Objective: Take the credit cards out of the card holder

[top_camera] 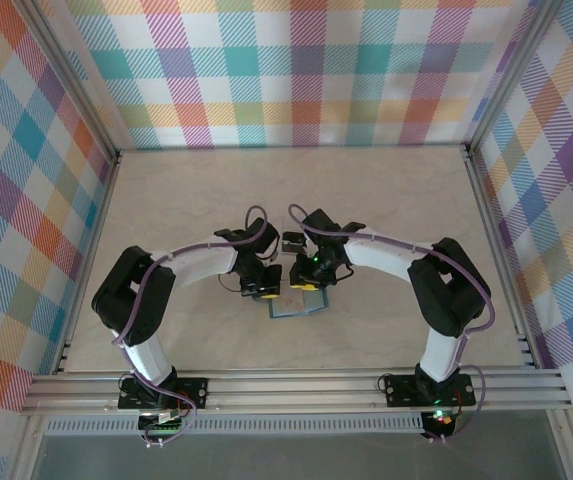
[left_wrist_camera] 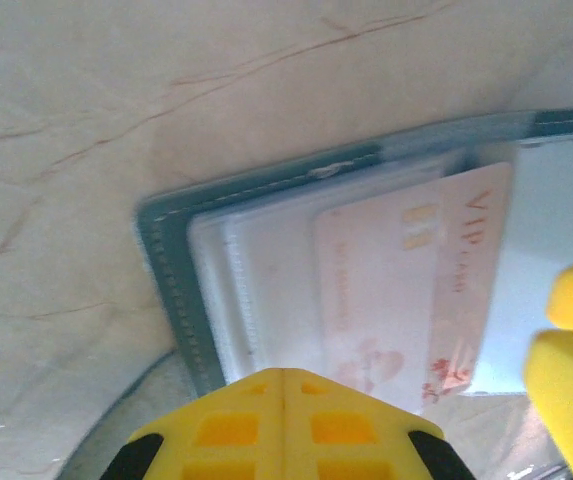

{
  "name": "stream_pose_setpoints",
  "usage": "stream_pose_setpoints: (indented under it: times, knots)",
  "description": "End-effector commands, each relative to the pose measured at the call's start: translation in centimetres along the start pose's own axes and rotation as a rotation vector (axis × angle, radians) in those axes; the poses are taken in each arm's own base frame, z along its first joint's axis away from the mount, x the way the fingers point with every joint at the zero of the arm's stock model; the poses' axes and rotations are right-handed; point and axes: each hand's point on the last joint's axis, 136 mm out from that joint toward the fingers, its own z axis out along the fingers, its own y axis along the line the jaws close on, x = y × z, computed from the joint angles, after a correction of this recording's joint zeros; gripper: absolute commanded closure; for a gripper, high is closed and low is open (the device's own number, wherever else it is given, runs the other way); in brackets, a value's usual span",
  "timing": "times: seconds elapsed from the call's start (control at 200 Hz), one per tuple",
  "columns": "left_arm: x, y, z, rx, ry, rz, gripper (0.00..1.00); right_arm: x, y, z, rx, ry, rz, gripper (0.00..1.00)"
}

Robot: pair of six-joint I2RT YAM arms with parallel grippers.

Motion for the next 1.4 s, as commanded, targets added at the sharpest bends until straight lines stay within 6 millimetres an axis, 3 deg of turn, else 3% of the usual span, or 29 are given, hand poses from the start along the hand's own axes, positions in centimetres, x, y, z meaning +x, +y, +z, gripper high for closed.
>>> stream_pose_setpoints:
  times: [0.0, 0.085, 0.43, 0.765, 1.015, 1.235, 1.395]
  knots:
    - [0.6, -1.9, -0.8, 0.009, 0.007, 0.056, 1.00, 0.8, -0.9, 0.7, 0.009, 0.048, -0.001, 0.69]
    - [1.1, -1.9, -0.1, -0.009, 0.025, 0.065, 1.00, 0.8, -1.3, 1.0, 0.015, 0.056, -0.004, 0.69]
    - [1.9, 1.7, 2.6, -0.158, 0.079, 0.050, 1.00, 1.5, -2.6, 2.6, -0.018, 0.104, 0.009, 0.70]
    - [2.6, 3.5, 3.2, -0.234, 0.099, 0.057, 1.00, 1.3, 0.0, 1.6, -0.299, 0.087, 0.002, 0.78]
    - [2.9, 3.5, 3.1, -0.239, 0.094, 0.060, 1.00, 1.4, 0.5, 0.8, -0.451, 0.071, 0.014, 0.85]
    - [2.2, 3.1, 2.1, -0.254, 0.056, 0.073, 1.00, 1.5, -1.8, 0.5, -0.375, 0.044, 0.036, 0.90]
    - [1.6, 2.5, 0.8, -0.254, 0.021, 0.072, 1.00, 1.4, -3.6, -1.3, -0.274, 0.018, 0.035, 0.90]
